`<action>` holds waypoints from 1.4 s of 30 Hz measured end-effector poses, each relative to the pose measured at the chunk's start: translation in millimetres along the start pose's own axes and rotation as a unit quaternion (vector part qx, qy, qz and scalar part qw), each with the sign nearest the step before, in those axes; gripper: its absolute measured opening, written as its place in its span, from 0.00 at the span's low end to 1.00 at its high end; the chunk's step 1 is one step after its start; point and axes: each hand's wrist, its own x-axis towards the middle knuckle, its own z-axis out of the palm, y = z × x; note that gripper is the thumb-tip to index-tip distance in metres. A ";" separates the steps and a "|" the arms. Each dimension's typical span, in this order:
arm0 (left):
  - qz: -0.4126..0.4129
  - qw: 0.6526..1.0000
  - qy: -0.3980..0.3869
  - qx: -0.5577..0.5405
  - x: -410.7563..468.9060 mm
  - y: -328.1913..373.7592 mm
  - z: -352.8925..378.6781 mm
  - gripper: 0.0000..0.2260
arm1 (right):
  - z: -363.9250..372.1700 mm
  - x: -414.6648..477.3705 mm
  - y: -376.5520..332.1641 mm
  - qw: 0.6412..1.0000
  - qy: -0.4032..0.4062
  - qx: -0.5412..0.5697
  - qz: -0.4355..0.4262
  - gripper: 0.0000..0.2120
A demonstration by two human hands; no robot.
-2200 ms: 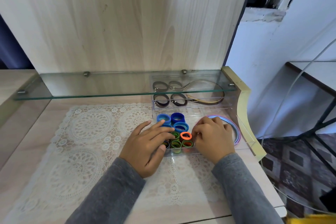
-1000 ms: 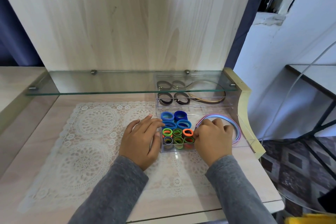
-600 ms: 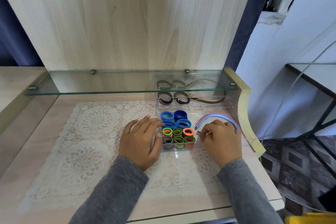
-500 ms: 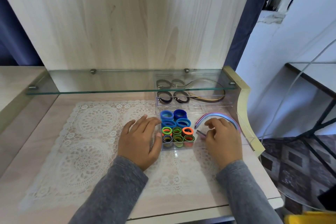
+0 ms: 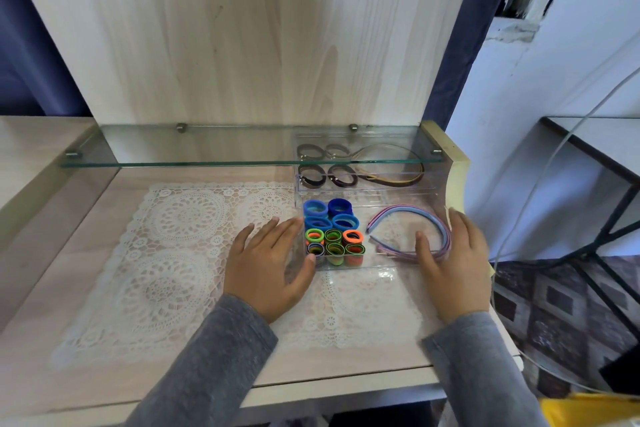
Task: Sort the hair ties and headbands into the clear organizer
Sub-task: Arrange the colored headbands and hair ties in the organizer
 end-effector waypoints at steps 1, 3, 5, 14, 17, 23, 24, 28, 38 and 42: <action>-0.002 1.000 0.000 -0.001 -1.4 0.9 0.1 0.29 | -1.7 -1.1 2.0 1.000 -0.009 0.004 0.018 0.30; -0.014 1.000 -0.016 -0.001 -4.6 2.7 0.2 0.30 | -4.5 -3.4 4.5 0.997 -0.032 0.025 0.058 0.38; -0.024 0.999 -0.034 0.007 -6.9 2.9 1.3 0.32 | -6.5 -5.0 6.9 0.995 -0.052 0.051 0.074 0.45; -0.043 0.997 -0.063 -0.011 -9.7 1.0 1.0 0.32 | -12.7 1.4 16.8 0.988 -0.134 0.031 0.072 0.58; -0.042 0.997 -0.070 -0.012 -7.9 -2.8 5.2 0.34 | -13.0 3.5 17.0 0.988 -0.134 0.035 0.066 0.58; -0.042 0.996 -0.060 -0.042 -7.8 -2.9 2.1 0.34 | -12.7 5.3 12.9 0.990 -0.123 0.046 0.056 0.56; -0.045 0.996 -0.057 -0.048 -7.3 -2.7 1.2 0.34 | -12.6 5.9 12.4 0.990 -0.124 0.047 0.056 0.56; -0.048 0.996 -0.052 -0.058 -7.3 -3.3 0.2 0.34 | -13.8 8.3 12.2 0.990 -0.125 0.044 0.056 0.56; -0.055 0.995 -0.044 -0.073 -3.2 -4.2 -1.0 0.33 | -13.5 8.2 8.8 0.990 -0.115 0.053 0.056 0.57; -0.059 0.995 -0.043 -0.073 0.5 -3.1 -2.0 0.34 | -12.5 10.8 8.3 0.990 -0.111 0.062 0.057 0.55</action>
